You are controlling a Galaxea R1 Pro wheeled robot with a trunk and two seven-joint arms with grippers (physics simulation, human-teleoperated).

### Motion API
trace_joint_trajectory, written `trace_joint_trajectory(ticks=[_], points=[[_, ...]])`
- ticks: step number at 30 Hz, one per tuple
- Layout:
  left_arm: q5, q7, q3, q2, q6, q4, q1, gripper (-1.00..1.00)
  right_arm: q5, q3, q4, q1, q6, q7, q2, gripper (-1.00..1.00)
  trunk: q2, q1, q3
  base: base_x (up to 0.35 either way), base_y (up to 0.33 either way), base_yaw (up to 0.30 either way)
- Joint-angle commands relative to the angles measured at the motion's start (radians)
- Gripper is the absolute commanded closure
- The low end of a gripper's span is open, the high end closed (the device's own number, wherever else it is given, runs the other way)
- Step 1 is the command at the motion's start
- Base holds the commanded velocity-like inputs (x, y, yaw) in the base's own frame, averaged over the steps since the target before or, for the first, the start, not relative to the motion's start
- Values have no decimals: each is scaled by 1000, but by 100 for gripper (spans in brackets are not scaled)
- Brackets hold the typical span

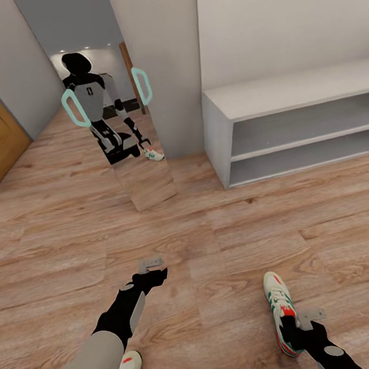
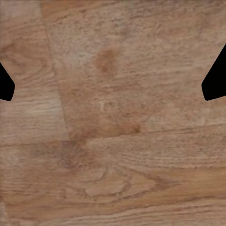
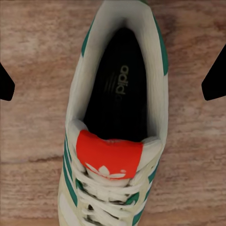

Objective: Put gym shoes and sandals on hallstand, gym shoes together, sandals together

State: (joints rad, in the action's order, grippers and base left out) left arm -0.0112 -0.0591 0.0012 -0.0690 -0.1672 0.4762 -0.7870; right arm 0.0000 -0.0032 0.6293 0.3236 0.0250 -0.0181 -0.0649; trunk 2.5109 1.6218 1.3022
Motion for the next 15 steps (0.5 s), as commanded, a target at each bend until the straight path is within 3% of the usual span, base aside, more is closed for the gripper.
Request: trace_joint_trajectory(ticks=[1,15], points=[[-1,-2,0,0,-6,2,0,-100,0,0,1,0,3,-2,0,-100,0,0,2,0,0,0],[-1,-2,0,0,-6,2,0,-100,0,0,1,0,3,-3,-1,-100,3,6,59,0,0,0]])
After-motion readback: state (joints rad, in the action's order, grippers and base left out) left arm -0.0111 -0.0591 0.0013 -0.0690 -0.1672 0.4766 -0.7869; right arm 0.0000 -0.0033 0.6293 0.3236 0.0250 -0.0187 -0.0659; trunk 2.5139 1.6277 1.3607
